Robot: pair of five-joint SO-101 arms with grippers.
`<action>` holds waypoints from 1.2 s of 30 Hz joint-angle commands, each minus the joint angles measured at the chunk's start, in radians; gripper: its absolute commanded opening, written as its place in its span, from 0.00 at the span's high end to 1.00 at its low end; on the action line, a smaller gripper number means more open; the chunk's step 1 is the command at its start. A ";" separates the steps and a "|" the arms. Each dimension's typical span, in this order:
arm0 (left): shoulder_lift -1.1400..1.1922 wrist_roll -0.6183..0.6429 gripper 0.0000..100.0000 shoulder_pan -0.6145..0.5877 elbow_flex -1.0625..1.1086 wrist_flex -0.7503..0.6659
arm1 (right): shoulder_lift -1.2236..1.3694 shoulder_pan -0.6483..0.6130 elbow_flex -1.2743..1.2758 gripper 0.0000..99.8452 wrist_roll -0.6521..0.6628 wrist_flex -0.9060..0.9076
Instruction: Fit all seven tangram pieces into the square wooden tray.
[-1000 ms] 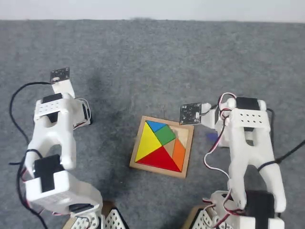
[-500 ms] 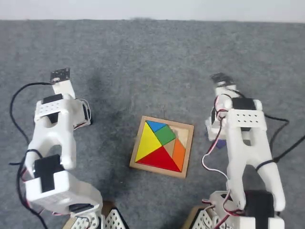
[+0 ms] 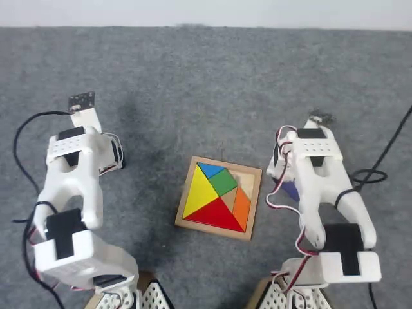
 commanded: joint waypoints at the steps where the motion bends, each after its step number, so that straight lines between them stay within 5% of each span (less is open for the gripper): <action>1: -0.057 0.011 0.85 0.008 -0.005 -0.020 | -0.007 -0.035 -0.061 0.72 -0.074 -0.030; 15: -0.057 0.011 0.85 0.009 -0.007 -0.020 | 0.197 0.005 -0.160 0.70 -0.189 -0.042; 36: -0.057 0.011 0.85 0.008 -0.007 -0.014 | 0.278 0.417 -0.450 0.70 -0.130 0.036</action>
